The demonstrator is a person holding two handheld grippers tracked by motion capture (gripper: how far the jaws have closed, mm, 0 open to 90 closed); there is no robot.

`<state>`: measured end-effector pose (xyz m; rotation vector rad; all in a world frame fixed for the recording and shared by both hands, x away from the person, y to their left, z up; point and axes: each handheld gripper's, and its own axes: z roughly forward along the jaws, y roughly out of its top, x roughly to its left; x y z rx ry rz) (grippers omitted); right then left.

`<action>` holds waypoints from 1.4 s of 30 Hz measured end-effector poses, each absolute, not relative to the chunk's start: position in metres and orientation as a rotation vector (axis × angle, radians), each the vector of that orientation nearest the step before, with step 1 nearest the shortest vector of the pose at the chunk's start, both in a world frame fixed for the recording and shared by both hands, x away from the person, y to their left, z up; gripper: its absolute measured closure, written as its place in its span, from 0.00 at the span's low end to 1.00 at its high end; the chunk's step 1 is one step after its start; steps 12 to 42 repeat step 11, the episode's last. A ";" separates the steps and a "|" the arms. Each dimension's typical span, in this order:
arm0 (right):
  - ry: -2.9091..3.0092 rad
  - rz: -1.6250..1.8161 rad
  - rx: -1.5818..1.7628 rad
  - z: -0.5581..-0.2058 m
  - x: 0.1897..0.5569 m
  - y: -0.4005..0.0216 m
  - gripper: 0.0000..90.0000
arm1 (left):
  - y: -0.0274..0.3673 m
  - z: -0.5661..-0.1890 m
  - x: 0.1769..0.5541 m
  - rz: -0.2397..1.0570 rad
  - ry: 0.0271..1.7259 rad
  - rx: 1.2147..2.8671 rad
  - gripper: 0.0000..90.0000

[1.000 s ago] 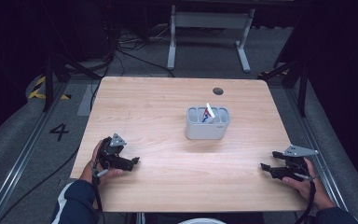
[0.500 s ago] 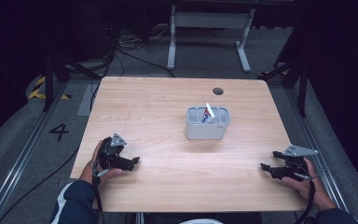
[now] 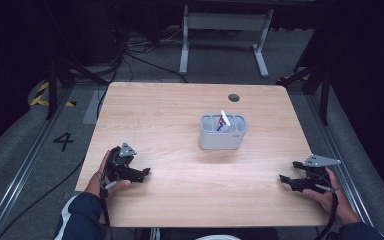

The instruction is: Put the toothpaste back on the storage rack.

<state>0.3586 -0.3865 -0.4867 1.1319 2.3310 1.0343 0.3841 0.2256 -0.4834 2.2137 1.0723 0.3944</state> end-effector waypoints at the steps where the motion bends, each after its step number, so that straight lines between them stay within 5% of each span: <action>1: 2.332 1.034 1.132 -0.487 0.359 -0.387 0.19 | 0.226 -0.483 0.384 0.395 1.071 2.215 0.00; 42: 2.334 1.033 1.131 -0.487 0.360 -0.387 0.18 | 0.226 -0.483 0.385 0.413 1.062 2.218 0.00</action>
